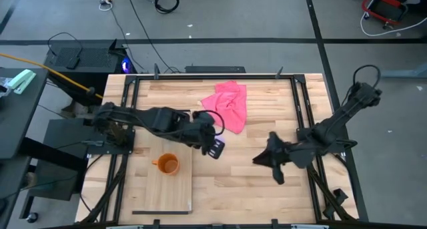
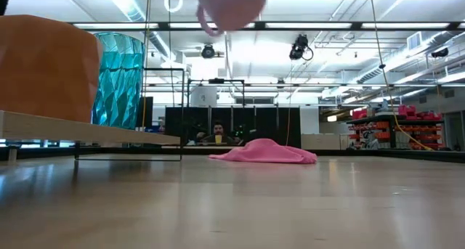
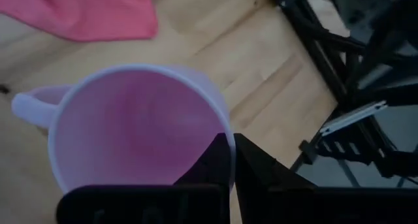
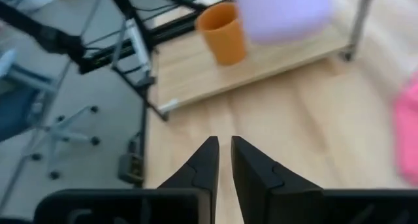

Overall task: Stack small to large cups/mugs on shelf
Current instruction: Put the purple cup on the shelf

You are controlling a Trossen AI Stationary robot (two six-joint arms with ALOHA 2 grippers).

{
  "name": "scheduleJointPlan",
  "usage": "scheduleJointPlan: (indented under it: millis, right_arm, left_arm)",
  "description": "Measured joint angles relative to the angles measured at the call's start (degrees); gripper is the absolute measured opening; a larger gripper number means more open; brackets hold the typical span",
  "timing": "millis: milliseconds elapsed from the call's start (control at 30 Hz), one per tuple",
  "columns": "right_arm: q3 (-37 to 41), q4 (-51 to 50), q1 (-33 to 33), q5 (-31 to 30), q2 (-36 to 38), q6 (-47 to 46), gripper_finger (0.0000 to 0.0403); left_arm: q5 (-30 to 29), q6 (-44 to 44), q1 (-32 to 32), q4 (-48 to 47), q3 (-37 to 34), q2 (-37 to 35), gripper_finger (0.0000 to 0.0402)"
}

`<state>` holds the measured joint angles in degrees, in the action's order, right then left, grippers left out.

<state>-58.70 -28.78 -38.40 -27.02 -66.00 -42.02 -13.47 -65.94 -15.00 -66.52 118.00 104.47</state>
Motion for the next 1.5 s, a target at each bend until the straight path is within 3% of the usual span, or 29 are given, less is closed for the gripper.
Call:
scheduleJointPlan:
  millis: [133,300,633,933,1233,1500]
  right_arm:
    - [0.0,-4.3,-0.7,-4.9,2.5,0.1,0.0047]
    - [0.0,-5.8,1.4,-6.0,2.0,0.4,0.0047]
    - [0.0,-6.0,3.3,-5.5,-1.7,3.2,0.0047]
    - [0.0,-5.9,3.5,-4.6,-2.2,4.6,0.0047]
    - [0.0,-5.9,3.5,-4.2,-2.2,5.0,0.0047]
    - [0.0,-5.8,3.5,-4.2,-2.2,5.7,0.0047]
  left_arm:
    - [-3.1,-4.4,-2.5,-6.1,4.7,0.1,0.0012]
    - [-4.3,-11.8,-5.4,-12.1,6.9,0.1,0.0012]
    - [4.5,-26.6,-11.4,-18.3,6.9,0.2,0.0012]
    - [4.7,-43.7,-18.1,-23.8,6.9,0.2,0.0012]
    - [4.1,-56.8,-22.5,-23.4,5.3,1.7,0.0012]
    - [4.8,-61.8,-22.9,-23.6,-2.6,1.7,0.0013]
